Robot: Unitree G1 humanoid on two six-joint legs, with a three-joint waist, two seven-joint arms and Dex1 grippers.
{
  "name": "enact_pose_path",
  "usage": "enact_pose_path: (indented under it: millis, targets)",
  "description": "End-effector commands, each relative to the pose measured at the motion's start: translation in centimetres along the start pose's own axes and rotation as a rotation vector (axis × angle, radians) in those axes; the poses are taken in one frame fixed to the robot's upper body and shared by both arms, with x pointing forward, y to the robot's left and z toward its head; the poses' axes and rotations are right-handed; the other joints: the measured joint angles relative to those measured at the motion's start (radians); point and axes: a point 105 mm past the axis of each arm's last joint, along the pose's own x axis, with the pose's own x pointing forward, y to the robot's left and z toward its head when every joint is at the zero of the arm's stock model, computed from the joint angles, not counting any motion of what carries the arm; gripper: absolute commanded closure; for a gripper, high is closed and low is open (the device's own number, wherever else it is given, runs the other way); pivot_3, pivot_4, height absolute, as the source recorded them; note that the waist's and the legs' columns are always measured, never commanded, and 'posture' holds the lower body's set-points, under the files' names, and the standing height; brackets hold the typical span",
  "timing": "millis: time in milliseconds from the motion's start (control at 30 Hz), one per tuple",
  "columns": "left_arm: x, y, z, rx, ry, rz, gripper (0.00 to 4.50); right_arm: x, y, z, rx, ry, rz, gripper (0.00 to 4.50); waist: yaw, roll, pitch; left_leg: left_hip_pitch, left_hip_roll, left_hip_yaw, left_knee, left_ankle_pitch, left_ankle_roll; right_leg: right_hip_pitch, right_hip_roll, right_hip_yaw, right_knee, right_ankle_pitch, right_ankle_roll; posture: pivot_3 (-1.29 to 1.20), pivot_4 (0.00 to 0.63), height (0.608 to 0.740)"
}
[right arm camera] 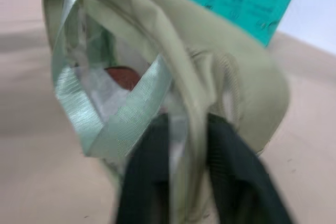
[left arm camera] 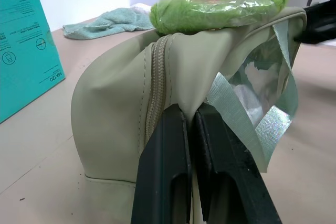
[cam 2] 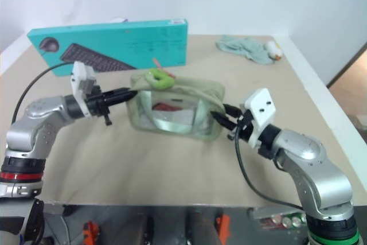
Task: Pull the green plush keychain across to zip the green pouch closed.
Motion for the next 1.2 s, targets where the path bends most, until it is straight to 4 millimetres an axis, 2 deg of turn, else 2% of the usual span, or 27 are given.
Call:
enact_pose_path:
  millis: [33,167,267,333,400,500,567,700,900,933,1000,1200]
  targets:
    - [0.2,-0.8,0.4,0.02,-0.015,-0.021,4.5,-1.5,-1.1,3.1,-0.127,-0.044,-0.036,1.76,0.001,0.0,0.0,0.0,0.0,0.0,0.0,0.0,0.0,0.0,0.0,0.0,0.0,0.0,0.0,0.0,0.15,0.74]
    - [0.5,-1.3,0.5,0.008,-0.021,-0.039,4.5,-1.2,-1.7,7.9,-0.291,-0.121,-0.062,0.43,-0.001,0.001,0.0,0.0,-0.001,0.002,0.001,0.0,0.0,0.0,-0.002,0.002,0.0,0.001,0.002,0.0,0.15,0.74]
    - [0.6,-1.5,0.6,0.002,-0.023,-0.042,4.5,0.3,-0.6,10.7,-0.341,-0.201,-0.025,0.43,0.0,0.001,0.0,0.0,-0.001,0.001,0.001,0.0,0.001,0.0,0.0,0.003,0.0,0.001,0.003,0.0,0.15,0.74]
    - [0.7,-1.6,0.6,0.0,-0.024,-0.046,4.5,1.7,0.6,11.9,-0.343,-0.247,0.025,0.43,0.0,0.0,0.0,0.0,-0.001,0.001,0.0,0.0,0.001,0.0,0.0,0.003,0.0,0.001,0.002,0.0,0.15,0.74]
    - [0.8,-1.8,0.6,-0.005,-0.028,-0.051,4.5,2.9,1.4,12.1,-0.325,-0.263,0.061,0.43,0.002,0.0,0.0,0.0,0.0,0.0,0.0,0.0,0.001,0.0,0.001,0.003,0.0,0.001,0.002,0.0,0.15,0.74]
    - [1.1,-2.1,0.8,-0.01,-0.04,-0.059,4.5,4.9,2.3,10.8,-0.323,-0.242,0.131,0.43,0.002,0.0,0.0,-0.002,-0.001,0.0,0.0,0.0,0.001,-0.001,-0.001,0.003,0.0,0.0,0.002,0.0,0.15,0.74]
    - [1.3,-2.2,0.8,-0.013,-0.043,-0.062,4.5,5.8,2.2,10.3,-0.327,-0.229,0.146,0.43,0.003,0.0,0.0,-0.003,-0.003,0.0,0.001,0.0,0.001,-0.001,-0.003,0.003,-0.001,0.0,0.004,0.0,0.15,0.74]
    - [1.5,-2.6,0.8,-0.015,-0.047,-0.067,4.5,6.7,2.5,9.2,-0.324,-0.205,0.195,0.43,0.003,0.0,0.0,-0.006,-0.005,0.001,0.005,-0.003,0.005,-0.001,-0.007,0.004,-0.001,0.0,0.008,0.0,0.15,0.74]
    - [1.5,-2.7,0.8,-0.019,-0.046,-0.06,4.5,7.0,2.7,8.4,-0.316,-0.194,0.23,0.43,0.003,0.0,0.0,-0.005,-0.005,0.001,0.005,-0.003,0.006,-0.001,-0.006,0.005,-0.002,0.0,0.008,0.0,0.15,0.74]
    - [1.5,-2.7,0.8,-0.019,-0.045,-0.059,4.5,7.0,2.8,8.4,-0.313,-0.193,0.234,0.96,0.003,0.0,0.0,-0.005,-0.005,0.001,0.005,-0.003,0.006,-0.001,-0.006,0.005,-0.002,0.0,0.008,0.0,0.15,0.74]
    - [1.5,-2.8,0.8,-0.02,-0.044,-0.057,4.5,7.0,2.8,8.3,-0.31,-0.192,0.237,1.52,0.003,0.0,0.0,-0.005,-0.004,0.001,0.005,-0.003,0.006,-0.001,-0.005,0.004,-0.002,0.0,0.008,0.0,0.15,0.74]
    - [1.4,-2.6,0.8,-0.015,-0.039,-0.051,4.5,6.9,2.8,8.2,-0.286,-0.198,0.226,3.62,0.003,0.0,0.0,-0.005,-0.004,0.001,0.005,-0.003,0.006,-0.001,-0.005,0.005,-0.002,0.001,0.008,0.0,0.15,0.74]
